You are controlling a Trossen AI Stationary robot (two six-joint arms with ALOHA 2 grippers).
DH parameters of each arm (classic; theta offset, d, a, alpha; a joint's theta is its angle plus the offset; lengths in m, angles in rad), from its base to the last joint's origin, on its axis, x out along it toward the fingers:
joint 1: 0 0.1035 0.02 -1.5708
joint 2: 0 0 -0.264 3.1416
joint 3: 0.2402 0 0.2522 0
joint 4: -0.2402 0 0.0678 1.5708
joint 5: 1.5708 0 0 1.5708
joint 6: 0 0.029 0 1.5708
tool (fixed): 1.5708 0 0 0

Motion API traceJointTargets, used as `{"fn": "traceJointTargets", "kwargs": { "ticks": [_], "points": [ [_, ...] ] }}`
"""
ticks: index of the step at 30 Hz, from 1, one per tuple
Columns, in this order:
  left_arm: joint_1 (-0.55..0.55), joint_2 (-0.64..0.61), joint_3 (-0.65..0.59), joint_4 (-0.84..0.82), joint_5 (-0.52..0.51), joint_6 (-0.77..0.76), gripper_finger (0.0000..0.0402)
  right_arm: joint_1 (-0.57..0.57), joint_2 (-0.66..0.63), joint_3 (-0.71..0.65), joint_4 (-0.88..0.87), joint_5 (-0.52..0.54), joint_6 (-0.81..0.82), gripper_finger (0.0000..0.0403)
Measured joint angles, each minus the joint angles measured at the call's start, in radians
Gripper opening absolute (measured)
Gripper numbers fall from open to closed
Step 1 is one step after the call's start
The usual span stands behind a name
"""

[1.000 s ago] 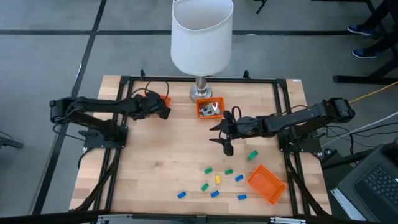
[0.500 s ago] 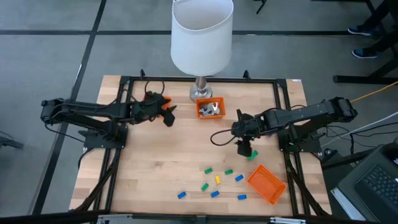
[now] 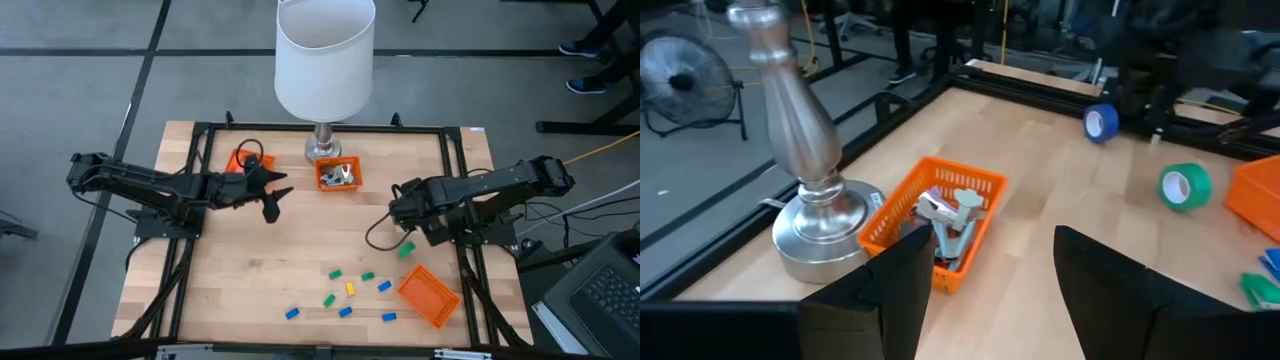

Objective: Pick and place Stapler, Stapler remover, tape
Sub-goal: Put the blue tape into the top left orange bin

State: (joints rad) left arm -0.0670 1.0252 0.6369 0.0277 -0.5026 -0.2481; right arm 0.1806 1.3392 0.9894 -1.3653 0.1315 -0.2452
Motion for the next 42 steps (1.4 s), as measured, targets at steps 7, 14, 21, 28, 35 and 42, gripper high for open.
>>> {"fn": "traceJointTargets", "kwargs": {
  "ticks": [7,14,21,28,35,42],
  "points": [
    [-0.018,0.012,0.000,0.003,0.000,0.000,0.0199,-0.004,0.000,0.000,-0.109,0.015,-0.040,0.0220],
    [-0.018,0.022,0.000,-0.005,0.010,0.000,0.0198,-0.021,0.000,-0.051,-0.092,0.031,-0.085,0.0220],
    [-0.018,0.037,0.000,0.002,0.018,0.000,0.0198,-0.055,0.005,-0.195,-0.094,0.016,-0.141,0.0219],
    [-0.018,0.038,0.000,0.003,0.018,0.000,0.0199,-0.068,0.008,-0.185,-0.021,0.109,-0.160,0.0203],
    [-0.018,0.038,0.000,0.003,0.018,0.000,0.0200,-0.085,0.010,-0.185,0.048,0.008,-0.124,0.0194],
    [-0.018,0.038,0.000,0.002,0.018,0.000,0.0198,-0.138,0.060,-0.219,0.038,0.007,-0.155,0.0194]
  ]
}}
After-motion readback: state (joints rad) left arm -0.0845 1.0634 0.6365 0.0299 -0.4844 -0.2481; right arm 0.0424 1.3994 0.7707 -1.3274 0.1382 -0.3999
